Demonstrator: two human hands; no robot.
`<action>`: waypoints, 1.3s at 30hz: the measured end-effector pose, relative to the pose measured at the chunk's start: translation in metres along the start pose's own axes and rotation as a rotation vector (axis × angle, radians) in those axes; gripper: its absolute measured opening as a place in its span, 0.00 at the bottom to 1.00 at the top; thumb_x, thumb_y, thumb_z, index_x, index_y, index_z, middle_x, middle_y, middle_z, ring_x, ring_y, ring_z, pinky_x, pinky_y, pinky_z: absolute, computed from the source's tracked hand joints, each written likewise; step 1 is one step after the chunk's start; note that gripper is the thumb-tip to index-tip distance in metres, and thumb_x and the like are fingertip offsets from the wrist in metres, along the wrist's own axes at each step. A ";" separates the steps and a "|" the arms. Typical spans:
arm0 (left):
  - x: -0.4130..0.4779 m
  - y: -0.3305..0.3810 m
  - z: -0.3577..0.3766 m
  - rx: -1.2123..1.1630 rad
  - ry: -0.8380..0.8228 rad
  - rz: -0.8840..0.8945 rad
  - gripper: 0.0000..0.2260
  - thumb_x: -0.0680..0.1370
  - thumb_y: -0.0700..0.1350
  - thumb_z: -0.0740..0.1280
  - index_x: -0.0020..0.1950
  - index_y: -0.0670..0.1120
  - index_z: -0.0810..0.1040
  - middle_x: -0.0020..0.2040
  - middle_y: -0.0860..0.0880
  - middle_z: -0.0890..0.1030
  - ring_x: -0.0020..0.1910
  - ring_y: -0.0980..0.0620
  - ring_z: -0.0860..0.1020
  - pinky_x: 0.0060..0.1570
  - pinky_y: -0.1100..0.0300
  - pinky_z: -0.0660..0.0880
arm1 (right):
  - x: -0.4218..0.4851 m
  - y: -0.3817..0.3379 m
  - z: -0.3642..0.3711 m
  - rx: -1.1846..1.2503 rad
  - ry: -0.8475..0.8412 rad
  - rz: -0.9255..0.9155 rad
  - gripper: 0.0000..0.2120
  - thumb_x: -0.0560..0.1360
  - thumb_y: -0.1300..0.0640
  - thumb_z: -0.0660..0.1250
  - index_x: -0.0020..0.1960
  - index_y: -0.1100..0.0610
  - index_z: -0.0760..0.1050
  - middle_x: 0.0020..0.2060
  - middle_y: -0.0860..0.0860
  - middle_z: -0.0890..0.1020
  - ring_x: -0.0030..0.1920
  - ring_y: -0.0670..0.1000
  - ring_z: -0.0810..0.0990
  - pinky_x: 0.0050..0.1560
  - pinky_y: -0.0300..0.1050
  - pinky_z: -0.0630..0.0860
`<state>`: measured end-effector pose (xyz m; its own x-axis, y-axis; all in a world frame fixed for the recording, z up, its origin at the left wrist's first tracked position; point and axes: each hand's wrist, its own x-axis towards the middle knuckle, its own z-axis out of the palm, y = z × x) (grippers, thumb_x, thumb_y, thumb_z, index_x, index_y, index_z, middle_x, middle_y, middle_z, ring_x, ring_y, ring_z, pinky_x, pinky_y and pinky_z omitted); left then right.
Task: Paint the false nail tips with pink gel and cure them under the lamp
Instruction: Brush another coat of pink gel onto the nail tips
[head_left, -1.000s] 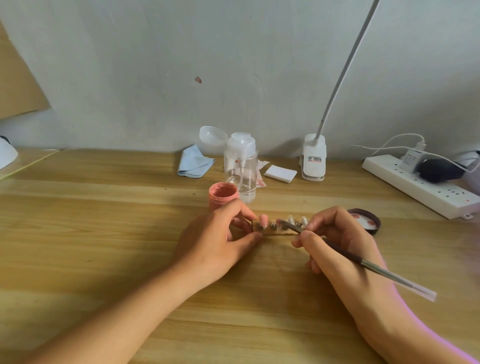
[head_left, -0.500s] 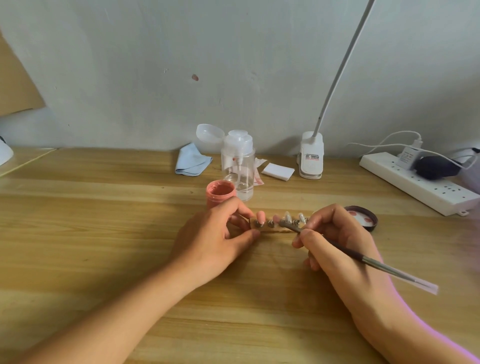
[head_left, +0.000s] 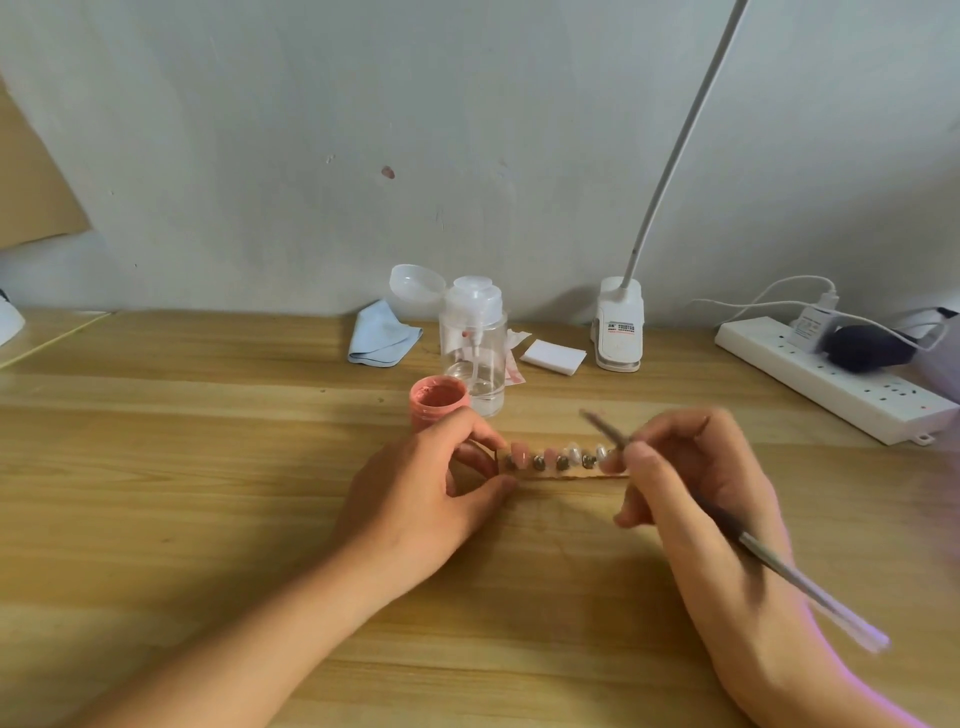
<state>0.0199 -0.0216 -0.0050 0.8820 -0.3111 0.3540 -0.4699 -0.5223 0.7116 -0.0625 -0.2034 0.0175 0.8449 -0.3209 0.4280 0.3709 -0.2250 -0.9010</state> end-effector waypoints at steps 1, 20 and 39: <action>-0.001 0.002 0.000 0.018 0.021 0.018 0.09 0.71 0.53 0.75 0.47 0.59 0.77 0.42 0.67 0.80 0.27 0.63 0.72 0.32 0.65 0.66 | -0.001 0.000 -0.001 -0.044 0.006 -0.090 0.04 0.82 0.55 0.61 0.53 0.51 0.74 0.42 0.50 0.85 0.35 0.49 0.81 0.43 0.47 0.80; -0.016 0.026 -0.004 0.320 0.157 0.425 0.10 0.68 0.53 0.72 0.45 0.52 0.77 0.37 0.63 0.74 0.34 0.71 0.66 0.37 0.75 0.62 | 0.002 0.020 0.003 -0.770 -0.100 -0.501 0.24 0.70 0.61 0.76 0.54 0.50 0.63 0.44 0.38 0.76 0.50 0.50 0.72 0.54 0.50 0.64; -0.009 0.018 -0.001 0.365 0.083 0.250 0.10 0.70 0.60 0.68 0.44 0.56 0.80 0.42 0.59 0.76 0.36 0.60 0.70 0.38 0.67 0.64 | 0.000 0.018 0.005 -0.815 -0.083 -0.556 0.21 0.67 0.64 0.74 0.51 0.53 0.65 0.40 0.38 0.71 0.47 0.48 0.68 0.49 0.45 0.60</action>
<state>0.0035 -0.0271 0.0051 0.7329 -0.4061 0.5459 -0.6377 -0.6898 0.3430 -0.0536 -0.2029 0.0011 0.6670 0.0811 0.7406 0.3708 -0.8983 -0.2356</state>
